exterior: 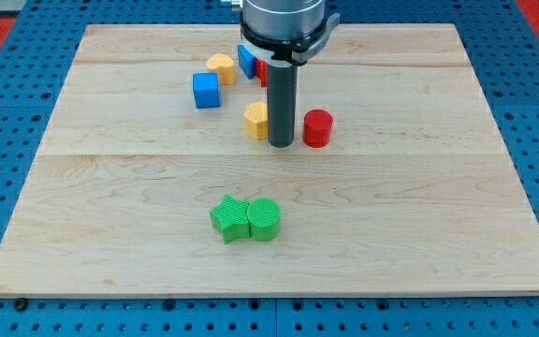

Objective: Slide the yellow hexagon to the green star

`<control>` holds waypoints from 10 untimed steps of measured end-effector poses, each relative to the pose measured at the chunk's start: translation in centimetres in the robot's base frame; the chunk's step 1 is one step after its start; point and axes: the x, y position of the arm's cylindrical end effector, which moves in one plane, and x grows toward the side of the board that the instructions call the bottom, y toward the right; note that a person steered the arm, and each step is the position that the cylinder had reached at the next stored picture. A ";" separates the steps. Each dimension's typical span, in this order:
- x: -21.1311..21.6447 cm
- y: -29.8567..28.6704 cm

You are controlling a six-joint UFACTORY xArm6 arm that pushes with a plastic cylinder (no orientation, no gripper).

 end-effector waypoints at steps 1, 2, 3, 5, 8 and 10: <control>-1.3 1.5; -3.3 2.2; -5.8 2.2; -5.6 -1.3; 1.4 -4.5; 0.6 -9.9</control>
